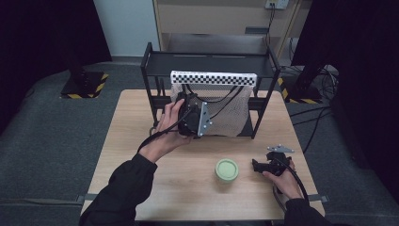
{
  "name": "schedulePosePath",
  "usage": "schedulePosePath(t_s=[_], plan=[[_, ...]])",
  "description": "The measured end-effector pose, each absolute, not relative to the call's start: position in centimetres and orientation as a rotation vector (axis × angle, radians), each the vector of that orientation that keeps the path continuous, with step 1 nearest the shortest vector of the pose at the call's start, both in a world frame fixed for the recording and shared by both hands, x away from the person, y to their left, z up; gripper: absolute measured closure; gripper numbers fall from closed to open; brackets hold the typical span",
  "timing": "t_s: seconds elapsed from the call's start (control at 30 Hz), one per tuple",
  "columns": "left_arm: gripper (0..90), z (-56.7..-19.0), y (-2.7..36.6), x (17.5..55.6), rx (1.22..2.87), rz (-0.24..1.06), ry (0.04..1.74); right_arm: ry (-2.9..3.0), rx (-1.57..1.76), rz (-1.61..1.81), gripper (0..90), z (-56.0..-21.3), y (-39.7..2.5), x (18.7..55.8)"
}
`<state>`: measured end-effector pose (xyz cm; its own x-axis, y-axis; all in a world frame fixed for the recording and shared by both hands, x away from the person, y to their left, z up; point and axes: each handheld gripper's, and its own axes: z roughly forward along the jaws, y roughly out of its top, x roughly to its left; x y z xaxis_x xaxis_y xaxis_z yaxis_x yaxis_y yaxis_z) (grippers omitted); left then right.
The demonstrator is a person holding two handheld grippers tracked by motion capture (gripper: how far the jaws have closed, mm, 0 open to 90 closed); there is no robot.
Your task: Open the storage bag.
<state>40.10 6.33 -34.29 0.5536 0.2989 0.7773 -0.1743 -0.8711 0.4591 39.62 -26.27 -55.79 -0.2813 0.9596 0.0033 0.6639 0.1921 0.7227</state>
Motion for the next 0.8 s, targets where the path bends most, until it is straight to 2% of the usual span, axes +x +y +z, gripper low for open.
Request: schedulePosePath(t_s=[0.8], plan=[[10.9,-34.8,4.0,41.6,2.358,1.298,0.006,2.019,1.514,0.866,0.6,-55.8,-26.3,39.6]])
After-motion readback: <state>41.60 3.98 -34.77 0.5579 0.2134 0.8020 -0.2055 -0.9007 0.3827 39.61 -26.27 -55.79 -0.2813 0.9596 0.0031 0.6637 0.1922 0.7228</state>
